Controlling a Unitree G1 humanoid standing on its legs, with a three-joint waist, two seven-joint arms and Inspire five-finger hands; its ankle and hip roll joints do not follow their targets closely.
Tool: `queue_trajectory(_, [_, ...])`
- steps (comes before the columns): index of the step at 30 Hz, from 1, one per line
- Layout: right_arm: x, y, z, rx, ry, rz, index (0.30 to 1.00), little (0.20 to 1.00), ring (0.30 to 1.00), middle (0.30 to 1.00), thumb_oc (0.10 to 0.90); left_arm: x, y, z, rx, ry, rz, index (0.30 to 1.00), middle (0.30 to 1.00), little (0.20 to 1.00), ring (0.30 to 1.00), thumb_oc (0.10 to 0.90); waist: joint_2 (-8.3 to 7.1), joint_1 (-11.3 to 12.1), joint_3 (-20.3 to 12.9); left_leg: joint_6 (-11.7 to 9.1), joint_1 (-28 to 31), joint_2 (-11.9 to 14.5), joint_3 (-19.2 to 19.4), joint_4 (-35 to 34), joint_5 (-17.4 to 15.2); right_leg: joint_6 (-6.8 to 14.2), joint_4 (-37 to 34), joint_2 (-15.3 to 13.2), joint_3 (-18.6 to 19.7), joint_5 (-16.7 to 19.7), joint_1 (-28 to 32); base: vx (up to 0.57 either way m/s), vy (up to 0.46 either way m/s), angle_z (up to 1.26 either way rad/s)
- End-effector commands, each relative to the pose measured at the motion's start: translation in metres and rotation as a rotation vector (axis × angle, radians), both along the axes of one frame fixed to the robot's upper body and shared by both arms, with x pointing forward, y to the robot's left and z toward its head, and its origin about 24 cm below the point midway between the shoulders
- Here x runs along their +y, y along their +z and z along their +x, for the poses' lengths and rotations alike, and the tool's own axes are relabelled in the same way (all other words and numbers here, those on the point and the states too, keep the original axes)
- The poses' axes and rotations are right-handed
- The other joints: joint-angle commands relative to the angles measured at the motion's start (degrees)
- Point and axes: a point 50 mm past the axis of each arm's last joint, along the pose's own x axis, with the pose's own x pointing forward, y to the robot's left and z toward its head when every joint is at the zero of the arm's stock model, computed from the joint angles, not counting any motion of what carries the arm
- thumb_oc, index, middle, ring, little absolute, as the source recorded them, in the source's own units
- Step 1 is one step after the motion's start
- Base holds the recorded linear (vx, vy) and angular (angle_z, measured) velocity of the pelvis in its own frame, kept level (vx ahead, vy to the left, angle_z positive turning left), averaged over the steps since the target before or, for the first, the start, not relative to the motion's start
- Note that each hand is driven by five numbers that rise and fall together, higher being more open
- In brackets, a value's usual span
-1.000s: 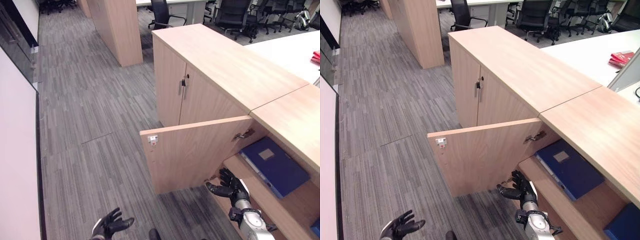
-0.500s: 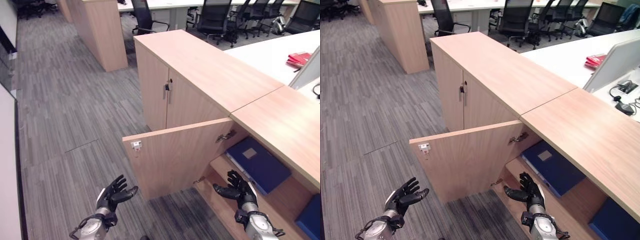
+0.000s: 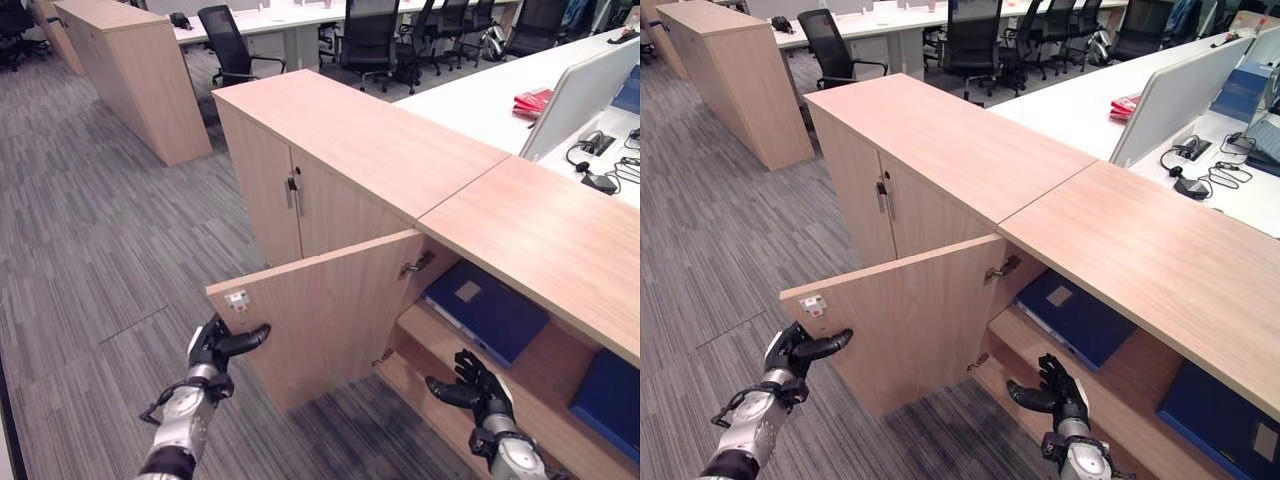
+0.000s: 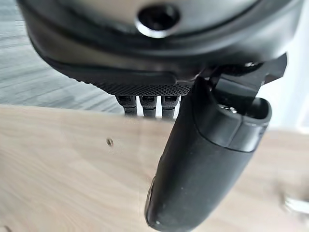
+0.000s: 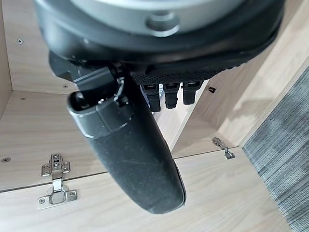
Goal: Put the empty folder in the office cabinet
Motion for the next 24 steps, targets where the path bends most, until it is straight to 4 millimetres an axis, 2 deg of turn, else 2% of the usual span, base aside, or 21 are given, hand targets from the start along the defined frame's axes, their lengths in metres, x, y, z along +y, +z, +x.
queue_trajectory(1, [-0.012,0.033,0.034,-0.187,0.038,-0.074,0.900,0.900,0.900,0.900,0.800,-0.001,0.072,0.057,-0.331,-0.016,0.031,0.900,0.900,0.900,0.900,0.800,2.46,0.5,-3.6,-6.5,0.5,7.4,4.5,0.6,2.9,4.6,3.2,-2.0,-3.5,-3.0,-0.2,0.00,0.032,-0.12])
queue_trajectory(5, [-0.013,0.031,0.036,-0.176,0.036,-0.075,0.900,0.900,0.900,0.900,0.800,-0.013,0.078,0.065,-0.357,-0.059,0.018,0.900,0.900,0.900,0.900,0.800,2.44,0.2,-3.5,-6.4,0.7,7.3,4.8,0.5,2.7,4.8,3.6,-2.5,-3.6,-2.6,-0.4,0.02,0.035,-0.10])
queue_trajectory(10, [-0.014,0.032,0.037,-0.179,0.027,-0.077,0.900,0.900,0.900,0.900,0.800,-0.028,0.075,0.065,-0.361,-0.107,-0.004,0.900,0.900,0.900,0.900,0.800,2.28,0.0,-3.1,-5.8,0.7,6.8,4.9,0.6,2.2,5.0,5.1,-3.1,-3.9,-2.7,-0.5,0.02,0.057,0.00])
queue_trajectory(12, [-0.015,0.034,0.039,-0.184,0.018,-0.075,0.900,0.900,0.900,0.900,0.800,-0.042,0.070,0.062,-0.354,-0.164,-0.020,0.900,0.900,0.900,0.900,0.800,2.11,-0.4,-2.7,-5.3,1.0,6.3,5.0,0.6,1.6,5.3,6.1,-3.9,-3.9,-2.5,-0.8,0.03,0.097,0.00])
queue_trajectory(13, [-0.017,0.036,0.041,-0.194,0.004,-0.074,0.900,0.900,0.900,0.900,0.800,-0.053,0.065,0.057,-0.346,-0.218,-0.026,0.900,0.900,0.900,0.900,0.800,2.00,-0.6,-2.3,-4.9,1.0,5.9,5.2,0.6,1.2,5.7,6.5,-4.4,-3.8,-2.1,-1.3,0.02,0.082,0.01])
queue_trajectory(17, [-0.021,0.038,0.042,-0.200,-0.013,-0.079,0.900,0.900,0.900,0.900,0.800,-0.068,0.052,0.044,-0.308,-0.323,-0.037,0.900,0.900,0.900,0.900,0.800,1.83,-0.6,-1.2,-4.6,0.2,5.5,5.0,0.5,1.1,6.2,6.7,-5.1,-3.1,-1.2,-2.5,0.01,0.062,-0.01])
queue_trajectory(19, [-0.023,0.044,0.046,-0.226,-0.026,-0.083,0.900,0.900,0.900,0.900,0.800,-0.074,0.042,0.032,-0.274,-0.380,-0.045,0.900,0.900,0.900,0.900,0.800,1.95,-0.8,-0.2,-4.2,-0.7,5.5,5.5,0.4,0.9,7.2,6.3,-6.0,-2.3,0.8,-4.5,-0.11,0.035,0.01])
queue_trajectory(20, [-0.024,0.046,0.049,-0.240,-0.040,-0.083,0.900,0.900,0.900,0.900,0.800,-0.076,0.040,0.027,-0.267,-0.405,-0.052,0.900,0.900,0.900,0.900,0.800,2.09,-0.7,-0.3,-4.2,-1.4,5.4,6.0,0.3,0.6,8.4,5.5,-6.8,-1.5,3.1,-5.5,-0.10,0.000,-0.08])
queue_trajectory(21, [-0.024,0.046,0.049,-0.240,-0.040,-0.083,0.900,0.900,0.900,0.900,0.800,-0.076,0.040,0.027,-0.267,-0.405,-0.052,0.900,0.900,0.900,0.900,0.800,2.09,-0.6,-0.4,-4.1,-1.4,5.4,6.1,0.3,0.6,8.4,5.5,-6.8,-1.4,3.2,-5.6,-0.11,-0.078,-0.35])
queue_trajectory(22, [-0.026,0.049,0.052,-0.255,-0.064,-0.077,0.900,0.900,0.900,0.900,0.800,-0.079,0.036,0.023,-0.252,-0.436,-0.048,0.900,0.900,0.900,0.900,0.800,2.46,-0.9,0.1,-4.4,-2.2,6.0,6.0,0.1,0.5,9.3,5.0,-7.9,-0.2,5.2,-6.4,-0.16,-0.114,-0.44])
queue_trajectory(23, [-0.025,0.055,0.057,-0.290,-0.084,-0.057,0.900,0.900,0.900,0.900,0.800,-0.082,0.037,0.018,-0.244,-0.505,-0.016,0.900,0.900,0.900,0.900,0.800,3.29,-1.7,0.8,-4.6,-3.3,7.6,6.4,0.1,1.0,9.5,6.0,-9.9,4.4,5.6,-8.3,-0.25,-0.125,-0.43])
queue_trajectory(24, [-0.024,0.058,0.061,-0.302,-0.083,-0.054,0.900,0.900,0.900,0.900,0.800,-0.080,0.036,0.013,-0.234,-0.539,-0.001,0.900,0.900,0.900,0.900,0.800,3.81,-1.1,1.0,-4.4,-3.6,8.6,7.5,0.3,1.5,9.3,6.6,-10.4,3.7,4.3,-7.5,-0.28,-0.052,-0.17])
